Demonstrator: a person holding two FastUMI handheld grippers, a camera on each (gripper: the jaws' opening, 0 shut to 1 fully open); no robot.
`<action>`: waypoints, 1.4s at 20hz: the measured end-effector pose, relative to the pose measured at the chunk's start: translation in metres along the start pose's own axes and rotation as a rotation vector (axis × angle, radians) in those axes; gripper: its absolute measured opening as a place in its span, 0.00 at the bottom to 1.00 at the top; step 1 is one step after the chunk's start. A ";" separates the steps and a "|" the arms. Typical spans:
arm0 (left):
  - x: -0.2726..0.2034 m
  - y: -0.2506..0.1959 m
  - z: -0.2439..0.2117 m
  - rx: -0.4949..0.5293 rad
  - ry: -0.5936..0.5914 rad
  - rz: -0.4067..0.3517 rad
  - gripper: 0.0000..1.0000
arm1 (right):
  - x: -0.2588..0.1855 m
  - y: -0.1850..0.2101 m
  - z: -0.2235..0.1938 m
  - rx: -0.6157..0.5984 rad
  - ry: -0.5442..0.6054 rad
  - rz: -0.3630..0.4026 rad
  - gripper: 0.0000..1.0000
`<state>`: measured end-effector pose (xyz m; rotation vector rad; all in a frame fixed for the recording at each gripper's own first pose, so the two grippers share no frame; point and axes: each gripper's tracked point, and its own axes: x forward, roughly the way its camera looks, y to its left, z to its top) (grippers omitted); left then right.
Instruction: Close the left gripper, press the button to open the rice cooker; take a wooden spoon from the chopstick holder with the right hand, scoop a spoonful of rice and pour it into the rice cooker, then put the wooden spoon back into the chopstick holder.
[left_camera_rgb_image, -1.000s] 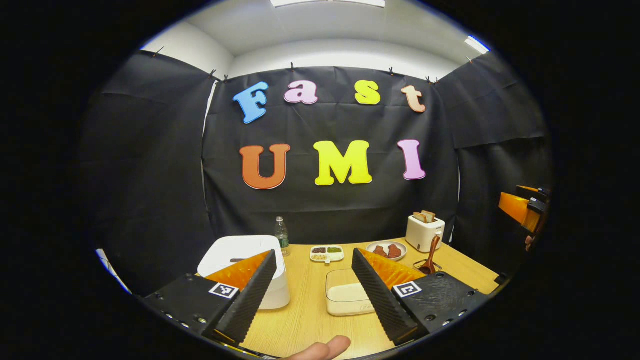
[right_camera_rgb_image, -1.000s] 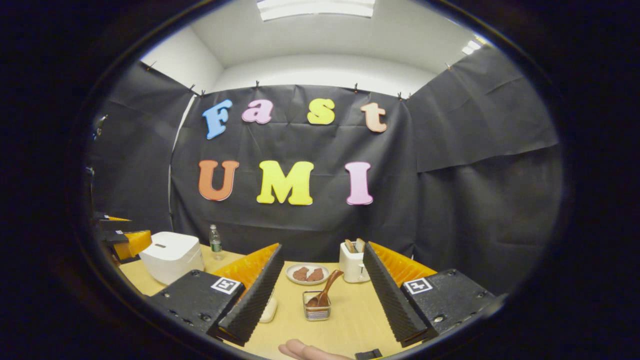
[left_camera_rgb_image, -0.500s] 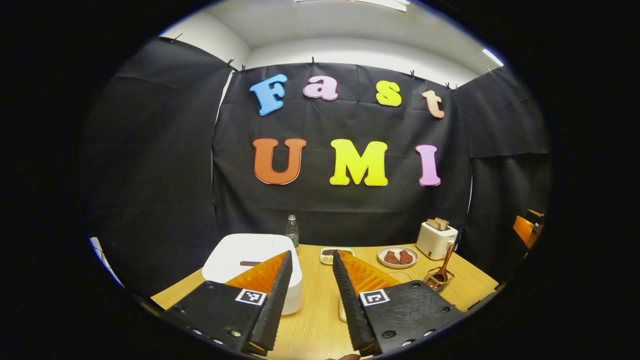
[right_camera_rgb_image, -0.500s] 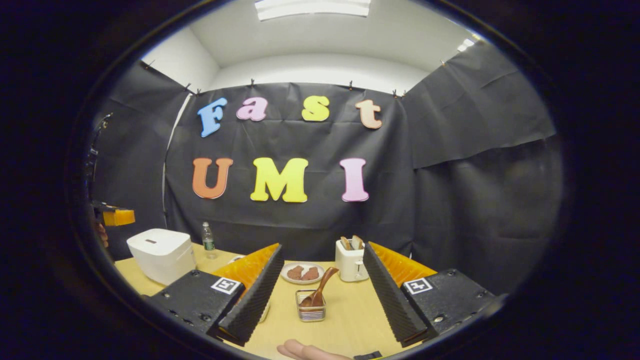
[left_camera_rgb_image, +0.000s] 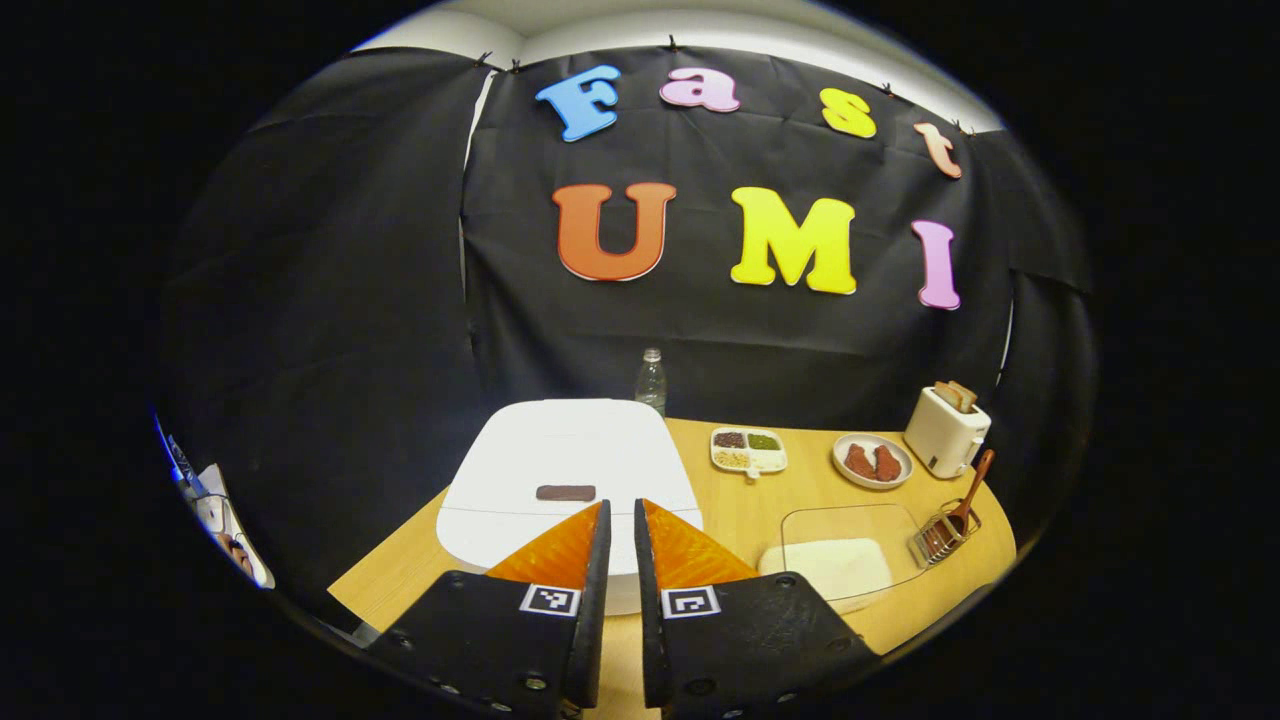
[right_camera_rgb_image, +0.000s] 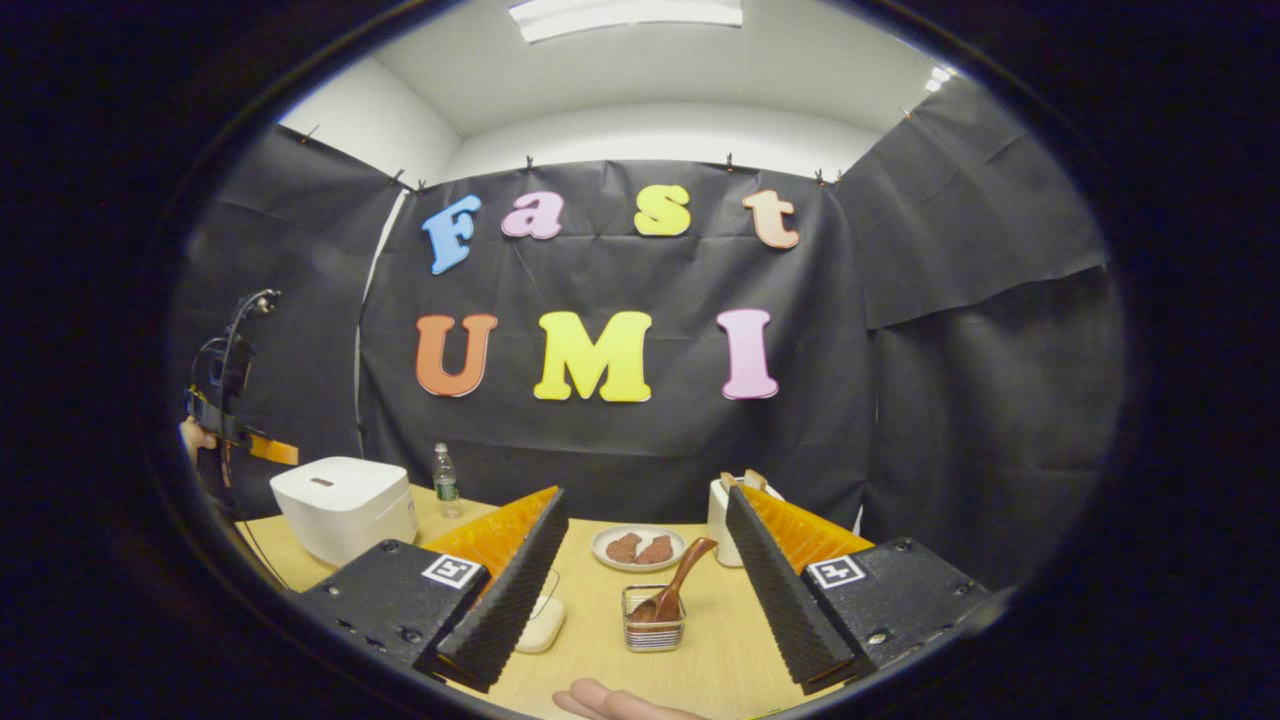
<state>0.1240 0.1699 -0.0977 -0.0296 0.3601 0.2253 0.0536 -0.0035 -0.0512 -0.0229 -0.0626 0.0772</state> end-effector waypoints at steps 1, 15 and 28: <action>0.013 0.008 -0.006 -0.018 0.015 0.003 0.16 | 0.003 0.000 -0.002 -0.003 -0.001 0.007 1.00; 0.092 0.027 -0.030 0.013 0.145 0.076 0.00 | 0.045 -0.004 -0.064 0.062 0.097 0.093 1.00; 0.099 0.029 -0.044 0.007 0.183 0.115 0.00 | 0.055 0.009 -0.066 0.070 0.101 0.160 1.00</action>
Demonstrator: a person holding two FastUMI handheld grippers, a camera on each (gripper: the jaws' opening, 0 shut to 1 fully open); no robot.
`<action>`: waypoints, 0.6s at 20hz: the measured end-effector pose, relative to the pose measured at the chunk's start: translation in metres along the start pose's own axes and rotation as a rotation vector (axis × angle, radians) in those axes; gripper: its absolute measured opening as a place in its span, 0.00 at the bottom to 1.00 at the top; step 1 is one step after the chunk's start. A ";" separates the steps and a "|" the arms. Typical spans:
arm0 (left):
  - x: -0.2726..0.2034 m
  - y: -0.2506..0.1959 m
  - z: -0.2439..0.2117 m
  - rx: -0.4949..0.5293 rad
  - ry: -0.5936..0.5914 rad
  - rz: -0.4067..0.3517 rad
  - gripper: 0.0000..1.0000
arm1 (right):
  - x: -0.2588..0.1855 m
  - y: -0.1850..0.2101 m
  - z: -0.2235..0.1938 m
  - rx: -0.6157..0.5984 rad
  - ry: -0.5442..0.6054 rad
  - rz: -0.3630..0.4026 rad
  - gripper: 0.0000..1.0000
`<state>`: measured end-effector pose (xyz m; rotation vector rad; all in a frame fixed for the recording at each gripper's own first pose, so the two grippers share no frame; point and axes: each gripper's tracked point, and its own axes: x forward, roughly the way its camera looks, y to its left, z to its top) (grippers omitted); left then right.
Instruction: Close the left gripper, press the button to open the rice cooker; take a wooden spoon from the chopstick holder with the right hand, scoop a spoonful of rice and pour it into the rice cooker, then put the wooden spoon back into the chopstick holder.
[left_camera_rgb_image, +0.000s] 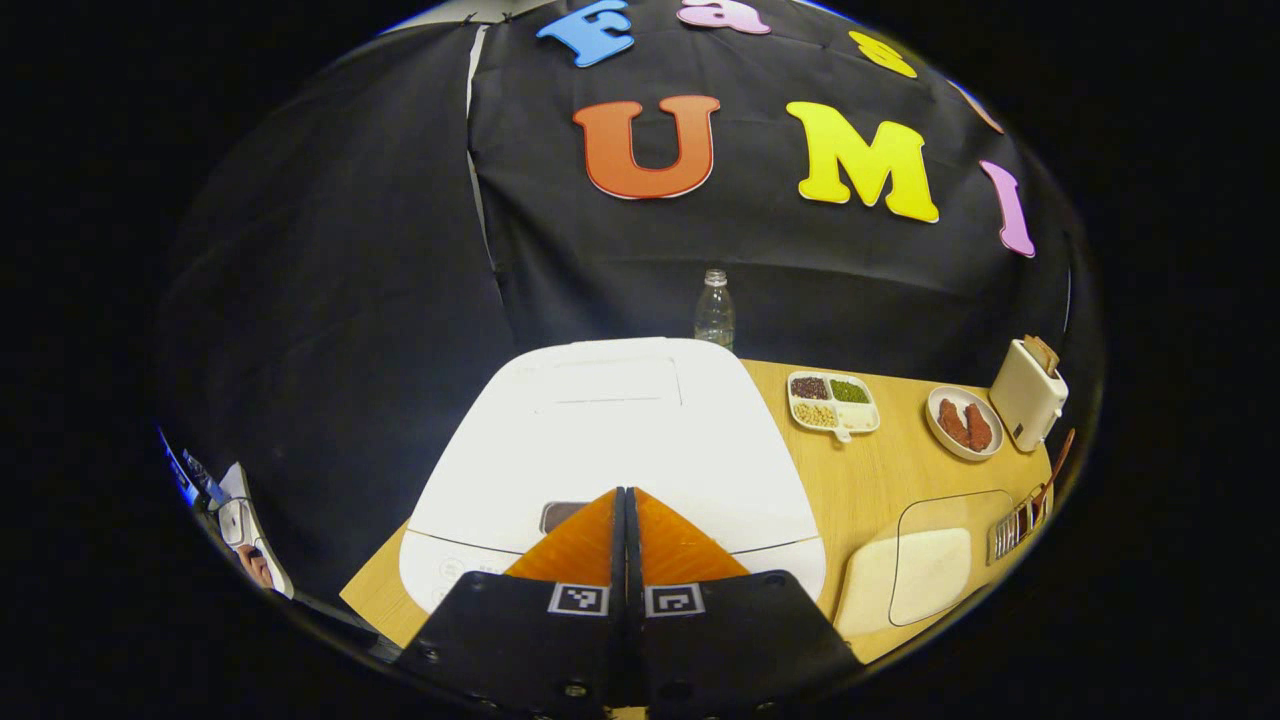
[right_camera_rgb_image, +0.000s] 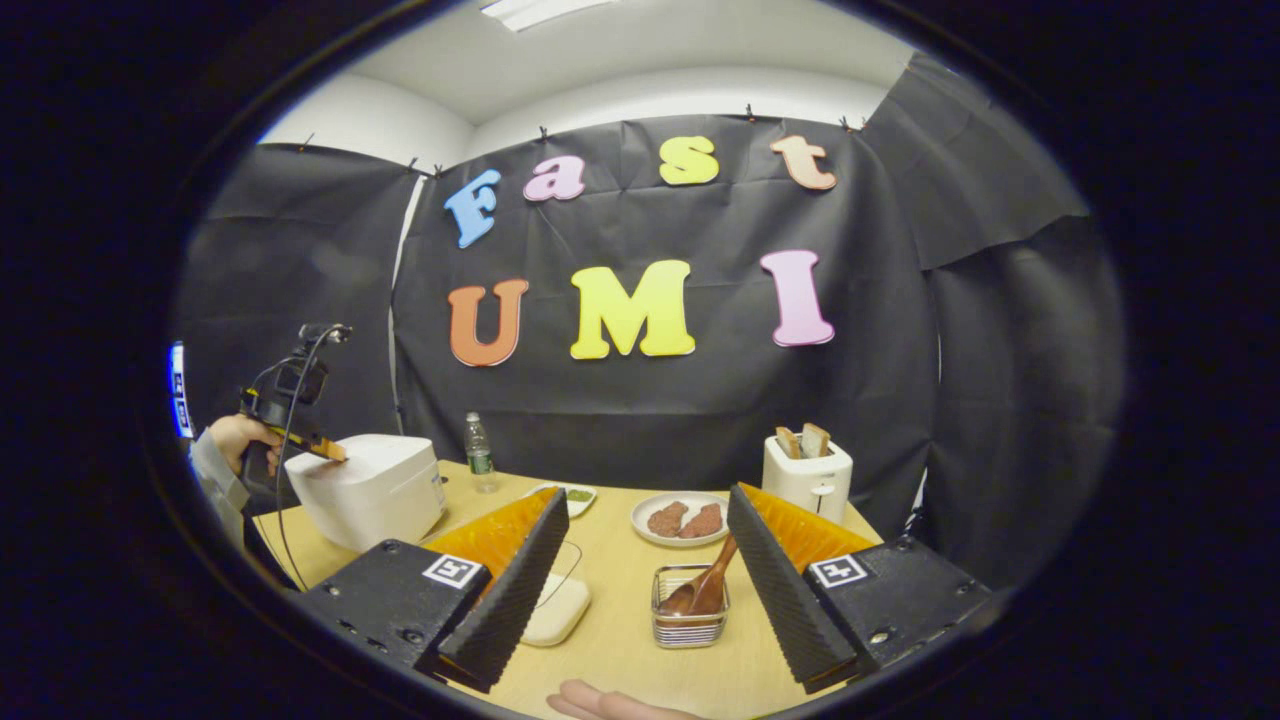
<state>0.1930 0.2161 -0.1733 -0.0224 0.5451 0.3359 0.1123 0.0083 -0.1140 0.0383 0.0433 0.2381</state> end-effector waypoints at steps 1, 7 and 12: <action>0.000 0.000 -0.001 -0.014 0.008 -0.006 0.00 | -0.002 0.002 0.000 0.000 -0.001 0.004 1.00; -0.006 0.002 0.008 -0.061 -0.016 -0.016 0.00 | -0.012 -0.007 0.005 -0.012 0.009 -0.044 1.00; -0.019 0.002 0.041 -0.113 -0.092 -0.034 0.00 | -0.018 -0.022 0.000 0.012 0.037 -0.094 1.00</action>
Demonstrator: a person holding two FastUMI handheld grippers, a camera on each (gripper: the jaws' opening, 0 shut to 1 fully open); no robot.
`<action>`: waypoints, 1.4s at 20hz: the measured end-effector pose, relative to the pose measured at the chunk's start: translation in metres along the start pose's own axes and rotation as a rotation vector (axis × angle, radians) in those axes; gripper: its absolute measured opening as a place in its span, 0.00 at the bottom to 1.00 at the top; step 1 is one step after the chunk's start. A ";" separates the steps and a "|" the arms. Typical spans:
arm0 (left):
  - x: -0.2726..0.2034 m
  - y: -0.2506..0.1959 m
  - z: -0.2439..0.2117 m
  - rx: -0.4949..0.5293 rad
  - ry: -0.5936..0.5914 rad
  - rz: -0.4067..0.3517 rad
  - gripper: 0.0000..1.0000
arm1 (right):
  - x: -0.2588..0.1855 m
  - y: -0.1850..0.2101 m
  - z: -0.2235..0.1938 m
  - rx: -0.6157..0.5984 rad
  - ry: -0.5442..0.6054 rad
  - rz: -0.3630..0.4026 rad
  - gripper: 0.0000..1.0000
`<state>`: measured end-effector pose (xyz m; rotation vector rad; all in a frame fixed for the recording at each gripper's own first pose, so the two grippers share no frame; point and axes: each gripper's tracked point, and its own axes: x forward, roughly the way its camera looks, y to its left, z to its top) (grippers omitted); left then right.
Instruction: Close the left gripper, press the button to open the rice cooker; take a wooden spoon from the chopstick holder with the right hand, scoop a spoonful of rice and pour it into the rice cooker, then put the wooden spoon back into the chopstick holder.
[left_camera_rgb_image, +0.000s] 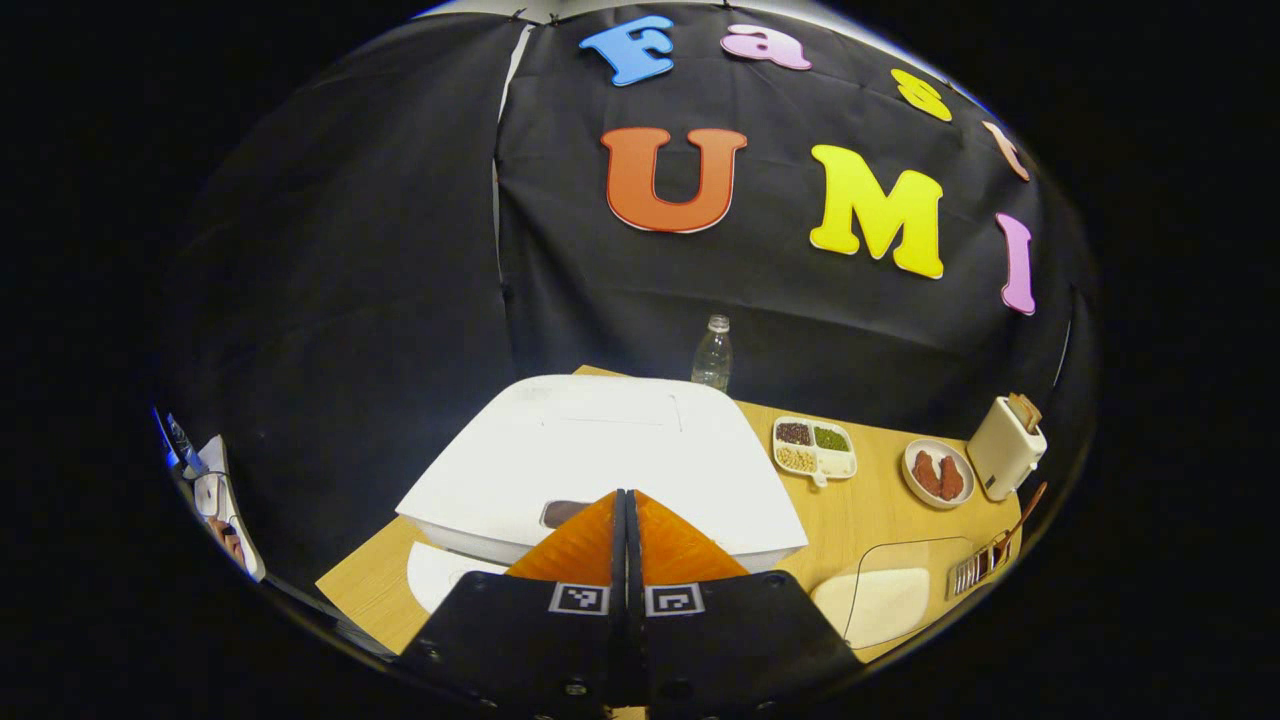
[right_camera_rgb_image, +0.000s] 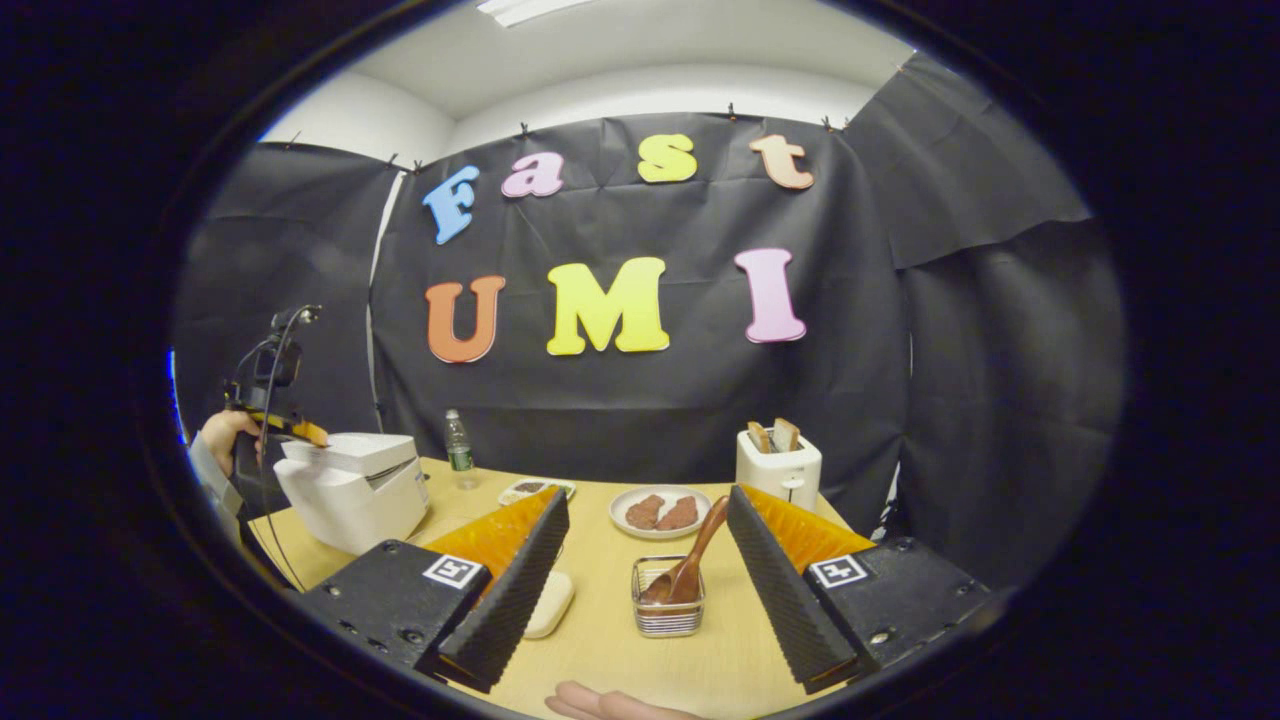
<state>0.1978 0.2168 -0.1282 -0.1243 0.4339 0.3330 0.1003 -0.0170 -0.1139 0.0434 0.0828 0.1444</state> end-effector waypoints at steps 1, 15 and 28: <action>-0.004 -0.001 0.005 0.001 -0.008 -0.003 0.00 | -0.001 -0.002 -0.003 0.011 0.010 -0.003 1.00; -0.070 -0.014 0.043 -0.017 -0.179 -0.036 0.93 | -0.004 -0.028 -0.022 0.055 0.055 -0.014 1.00; -0.174 -0.049 0.007 0.067 -0.353 -0.143 0.94 | 0.069 -0.073 -0.067 0.121 0.135 -0.067 1.00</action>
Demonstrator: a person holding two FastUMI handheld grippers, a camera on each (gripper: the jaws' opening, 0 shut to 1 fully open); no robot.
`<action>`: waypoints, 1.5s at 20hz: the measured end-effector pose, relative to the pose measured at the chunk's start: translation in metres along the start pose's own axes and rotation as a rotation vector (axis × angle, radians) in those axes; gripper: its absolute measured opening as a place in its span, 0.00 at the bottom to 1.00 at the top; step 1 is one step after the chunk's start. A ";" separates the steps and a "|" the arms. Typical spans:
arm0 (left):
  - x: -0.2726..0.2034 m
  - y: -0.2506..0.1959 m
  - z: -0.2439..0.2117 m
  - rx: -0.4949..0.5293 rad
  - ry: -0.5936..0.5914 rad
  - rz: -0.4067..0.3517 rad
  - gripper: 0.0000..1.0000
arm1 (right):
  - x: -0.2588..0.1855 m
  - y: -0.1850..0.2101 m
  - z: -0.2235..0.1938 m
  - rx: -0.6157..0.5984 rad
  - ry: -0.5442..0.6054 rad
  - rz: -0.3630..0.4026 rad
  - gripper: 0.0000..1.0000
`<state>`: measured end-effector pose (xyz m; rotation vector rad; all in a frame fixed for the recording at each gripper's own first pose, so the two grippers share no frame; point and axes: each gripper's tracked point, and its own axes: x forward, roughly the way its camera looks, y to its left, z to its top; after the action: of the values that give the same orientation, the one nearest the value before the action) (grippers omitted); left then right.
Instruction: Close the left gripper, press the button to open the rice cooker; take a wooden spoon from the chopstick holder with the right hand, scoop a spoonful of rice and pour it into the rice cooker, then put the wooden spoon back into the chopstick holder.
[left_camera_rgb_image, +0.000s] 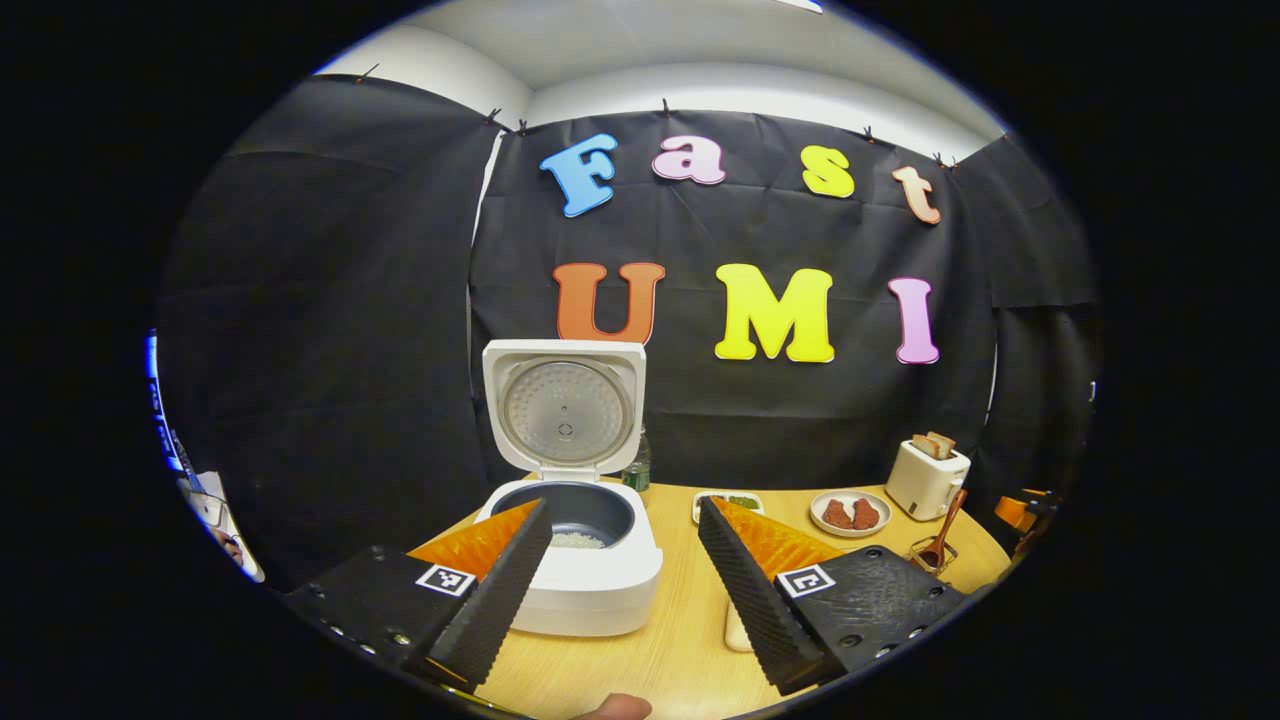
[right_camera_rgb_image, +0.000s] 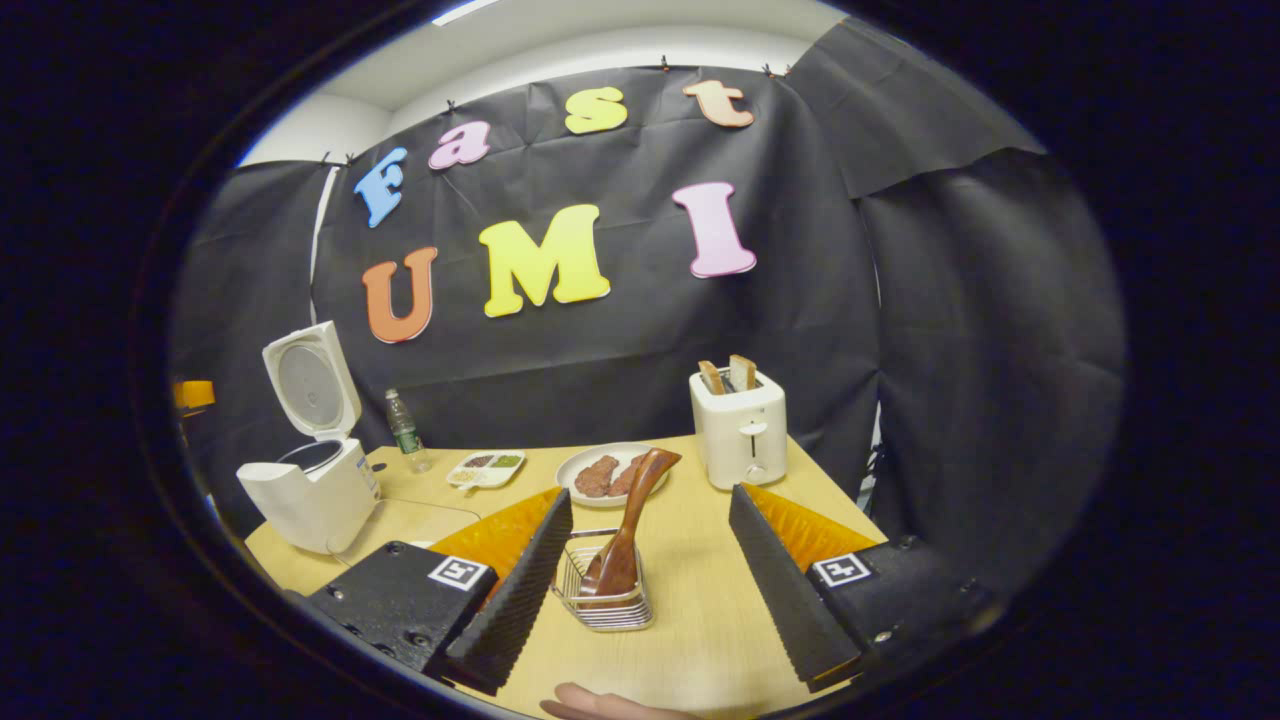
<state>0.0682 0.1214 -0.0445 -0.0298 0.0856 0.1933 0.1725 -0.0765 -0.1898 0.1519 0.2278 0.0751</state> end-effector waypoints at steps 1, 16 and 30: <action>-0.008 -0.001 -0.003 0.002 -0.002 0.000 0.94 | 0.008 0.003 -0.002 0.004 0.007 0.021 1.00; -0.094 0.030 -0.053 0.025 -0.075 0.049 0.94 | 0.120 0.012 -0.029 0.107 0.144 0.063 0.99; -0.128 0.024 -0.062 0.041 -0.105 0.029 0.94 | 0.147 0.029 -0.048 0.162 0.243 0.125 0.46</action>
<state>-0.0662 0.1184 -0.0955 0.0226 -0.0146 0.2213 0.3024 -0.0278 -0.2639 0.3191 0.4676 0.1998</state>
